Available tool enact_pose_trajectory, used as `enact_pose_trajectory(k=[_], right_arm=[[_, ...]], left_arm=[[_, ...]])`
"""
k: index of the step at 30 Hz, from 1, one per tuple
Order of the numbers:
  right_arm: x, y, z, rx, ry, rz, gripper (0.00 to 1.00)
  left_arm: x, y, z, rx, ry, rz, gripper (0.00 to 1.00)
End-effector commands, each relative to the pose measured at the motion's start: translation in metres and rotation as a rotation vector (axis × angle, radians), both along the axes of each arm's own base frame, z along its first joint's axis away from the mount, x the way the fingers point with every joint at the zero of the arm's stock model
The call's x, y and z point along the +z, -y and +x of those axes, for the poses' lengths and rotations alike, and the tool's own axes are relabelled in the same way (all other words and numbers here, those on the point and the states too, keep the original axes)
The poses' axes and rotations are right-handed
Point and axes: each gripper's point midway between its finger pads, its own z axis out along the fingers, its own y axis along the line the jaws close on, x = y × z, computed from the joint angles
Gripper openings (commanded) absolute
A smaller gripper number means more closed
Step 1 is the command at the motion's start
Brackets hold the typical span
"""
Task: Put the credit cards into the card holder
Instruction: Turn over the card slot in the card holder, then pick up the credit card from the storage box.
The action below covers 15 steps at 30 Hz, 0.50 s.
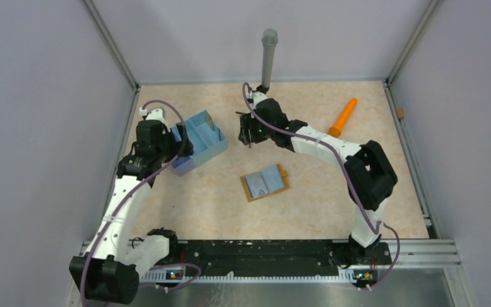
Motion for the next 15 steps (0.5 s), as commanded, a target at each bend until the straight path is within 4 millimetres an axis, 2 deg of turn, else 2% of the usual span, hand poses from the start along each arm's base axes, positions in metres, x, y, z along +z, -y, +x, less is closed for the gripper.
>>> enact_pose_trajectory(k=[1,5,8,11,15], right_arm=[[0.026,-0.034,0.028,0.066,0.076,0.068,0.55],[0.026,-0.057,0.041,0.089,0.077,0.073,0.54],[0.012,-0.070,0.048,0.102,0.067,0.049,0.53],[0.003,-0.078,0.055,0.100,0.059,0.023,0.46],[-0.001,-0.089,0.055,0.114,0.057,0.014,0.45]], left_arm=[[-0.001,-0.027,-0.001,0.061,0.032,0.130,0.99],[-0.007,-0.032,-0.003,0.081,0.006,0.148,0.99],[-0.008,-0.032,-0.002,0.080,0.000,0.145,0.99],[-0.009,-0.030,-0.002,0.071,-0.002,0.137,0.99],[-0.010,-0.030,-0.003,0.072,-0.004,0.134,0.99]])
